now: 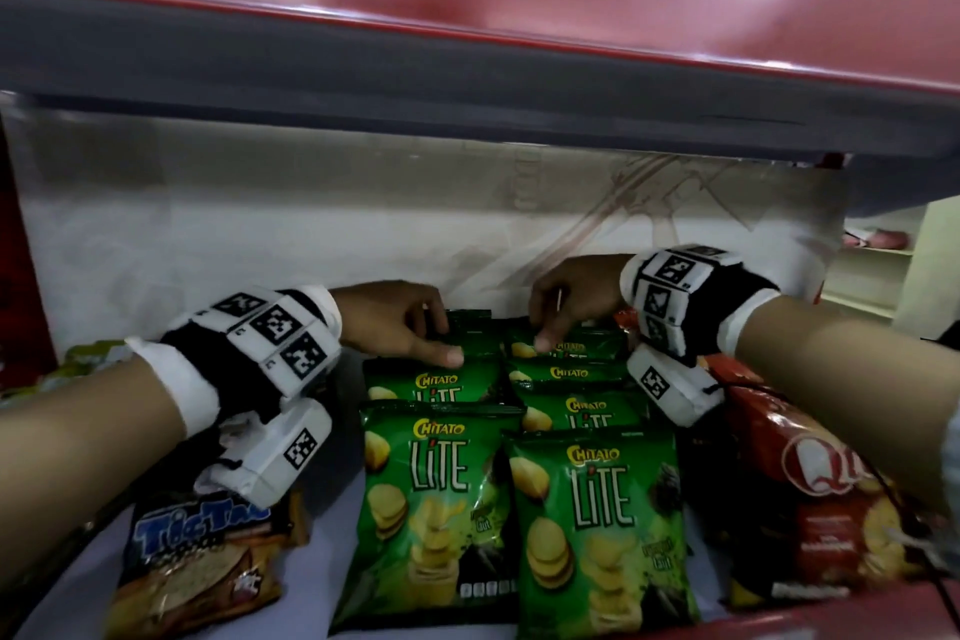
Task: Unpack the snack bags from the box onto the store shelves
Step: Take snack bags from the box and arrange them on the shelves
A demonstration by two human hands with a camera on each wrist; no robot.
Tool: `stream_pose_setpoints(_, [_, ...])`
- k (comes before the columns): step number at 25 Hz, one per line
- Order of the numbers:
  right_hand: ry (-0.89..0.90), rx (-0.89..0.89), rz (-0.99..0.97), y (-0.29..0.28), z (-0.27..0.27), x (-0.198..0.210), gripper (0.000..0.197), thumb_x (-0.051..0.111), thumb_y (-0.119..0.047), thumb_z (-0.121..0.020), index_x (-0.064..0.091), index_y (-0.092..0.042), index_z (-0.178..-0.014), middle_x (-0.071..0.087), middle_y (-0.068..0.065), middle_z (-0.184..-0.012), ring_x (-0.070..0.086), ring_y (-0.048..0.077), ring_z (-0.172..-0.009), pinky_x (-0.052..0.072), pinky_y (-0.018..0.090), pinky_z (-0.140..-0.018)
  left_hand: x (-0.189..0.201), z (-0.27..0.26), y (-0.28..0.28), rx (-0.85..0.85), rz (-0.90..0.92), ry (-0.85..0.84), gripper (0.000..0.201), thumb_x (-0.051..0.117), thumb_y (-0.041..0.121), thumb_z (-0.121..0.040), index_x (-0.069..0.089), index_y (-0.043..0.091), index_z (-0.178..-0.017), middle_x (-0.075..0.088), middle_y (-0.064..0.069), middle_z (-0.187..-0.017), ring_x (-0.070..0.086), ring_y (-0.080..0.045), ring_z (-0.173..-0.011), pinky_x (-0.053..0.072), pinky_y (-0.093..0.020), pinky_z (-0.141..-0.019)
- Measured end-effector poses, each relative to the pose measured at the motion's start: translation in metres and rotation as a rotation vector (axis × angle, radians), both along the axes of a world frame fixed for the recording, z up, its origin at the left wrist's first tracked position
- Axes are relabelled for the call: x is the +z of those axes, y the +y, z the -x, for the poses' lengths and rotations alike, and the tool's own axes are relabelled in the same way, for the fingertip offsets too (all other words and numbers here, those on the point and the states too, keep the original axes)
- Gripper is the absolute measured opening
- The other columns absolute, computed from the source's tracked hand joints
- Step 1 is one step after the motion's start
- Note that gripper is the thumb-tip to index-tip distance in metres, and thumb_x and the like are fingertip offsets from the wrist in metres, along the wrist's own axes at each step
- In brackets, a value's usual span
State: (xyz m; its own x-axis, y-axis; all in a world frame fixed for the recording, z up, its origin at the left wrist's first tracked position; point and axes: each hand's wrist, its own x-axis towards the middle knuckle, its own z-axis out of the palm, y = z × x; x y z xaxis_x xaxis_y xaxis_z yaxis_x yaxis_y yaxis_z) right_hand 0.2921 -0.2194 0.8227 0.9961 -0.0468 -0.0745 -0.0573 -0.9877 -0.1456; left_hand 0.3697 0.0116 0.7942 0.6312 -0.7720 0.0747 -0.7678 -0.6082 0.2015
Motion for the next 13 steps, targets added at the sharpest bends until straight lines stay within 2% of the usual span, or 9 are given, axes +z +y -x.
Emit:
stream_pose_setpoints(1, [0.093, 0.003, 0.007, 0.001, 0.004, 0.000, 0.043, 0.082, -0.043, -0.066, 0.064, -0.031, -0.103, 0.062, -0.017, -0.094, 0.056, 0.008, -0.094, 0.043, 0.022, -0.073, 0.001, 0.006, 0.003, -0.025, -0.072, 0.009, 0.053, 0.064, 0.073, -0.061, 0.056, 0.039, -0.101, 0.055, 0.011, -0.105, 0.051, -0.011, -0.101, 0.039, -0.026, -0.087])
stream_pose_setpoints(3, [0.251, 0.015, 0.111, 0.009, 0.012, -0.013, 0.065, 0.082, -0.045, -0.064, 0.055, -0.029, -0.121, 0.055, -0.016, -0.103, 0.051, 0.009, -0.101, 0.041, 0.024, -0.087, -0.008, 0.025, 0.007, -0.032, -0.278, -0.026, 0.058, 0.065, 0.077, -0.056, 0.055, 0.044, -0.102, 0.049, 0.013, -0.109, 0.040, -0.011, -0.110, 0.032, -0.033, -0.099])
stream_pose_setpoints(4, [0.284, 0.026, 0.183, 0.012, 0.011, -0.021, 0.076, 0.082, -0.047, -0.064, 0.048, -0.027, -0.128, 0.050, -0.015, -0.103, 0.047, 0.010, -0.102, 0.040, 0.025, -0.089, -0.015, 0.029, 0.006, -0.041, -0.363, -0.072, 0.060, 0.066, 0.076, -0.056, 0.053, 0.044, -0.105, 0.047, 0.012, -0.112, 0.037, -0.011, -0.112, 0.029, -0.036, -0.102])
stream_pose_setpoints(5, [0.283, 0.035, 0.247, 0.014, 0.008, -0.027, 0.079, 0.082, -0.049, -0.063, 0.045, -0.024, -0.128, 0.046, -0.015, -0.097, 0.044, 0.011, -0.099, 0.039, 0.025, -0.085, -0.020, 0.032, 0.004, -0.054, -0.410, -0.097, 0.060, 0.067, 0.074, -0.058, 0.051, 0.042, -0.107, 0.047, 0.011, -0.111, 0.036, -0.012, -0.112, 0.027, -0.037, -0.102])
stream_pose_setpoints(7, [0.216, 0.072, 0.336, 0.017, 0.003, -0.033, 0.068, 0.083, -0.050, -0.062, 0.044, -0.022, -0.110, 0.041, -0.014, -0.084, 0.044, 0.012, -0.089, 0.038, 0.024, -0.071, -0.024, 0.035, 0.000, -0.078, -0.363, -0.052, 0.052, 0.072, 0.065, -0.065, 0.051, 0.035, -0.102, 0.052, 0.013, -0.099, 0.045, -0.010, -0.101, 0.033, -0.027, -0.090])
stream_pose_setpoints(9, [0.109, 0.089, 0.334, 0.014, 0.001, -0.031, 0.067, 0.084, -0.046, -0.061, 0.038, -0.025, -0.104, 0.043, -0.012, -0.091, 0.043, 0.012, -0.089, 0.033, 0.021, -0.069, -0.022, 0.033, -0.001, -0.087, -0.242, -0.025, 0.045, 0.076, 0.052, -0.069, 0.049, 0.028, -0.094, 0.050, 0.016, -0.081, 0.049, -0.003, -0.078, 0.035, -0.018, -0.072])
stream_pose_setpoints(11, [0.062, 0.096, 0.331, 0.012, 0.004, -0.031, 0.071, 0.085, -0.045, -0.060, 0.040, -0.025, -0.110, 0.044, -0.006, -0.104, 0.043, 0.014, -0.094, 0.033, 0.021, -0.075, -0.023, 0.033, 0.001, -0.080, -0.115, -0.033, 0.045, 0.079, 0.045, -0.069, 0.048, 0.023, -0.092, 0.046, 0.014, -0.075, 0.044, -0.001, -0.068, 0.035, -0.013, -0.061])
stream_pose_setpoints(13, [0.089, 0.094, 0.326, 0.012, 0.008, -0.032, 0.082, 0.085, -0.045, -0.060, 0.042, -0.021, -0.125, 0.047, -0.002, -0.116, 0.045, 0.014, -0.101, 0.035, 0.022, -0.080, -0.027, 0.035, 0.003, -0.086, -0.042, 0.005, 0.047, 0.080, 0.039, -0.070, 0.047, 0.019, -0.096, 0.045, 0.012, -0.077, 0.045, -0.008, -0.072, 0.033, -0.007, -0.053])
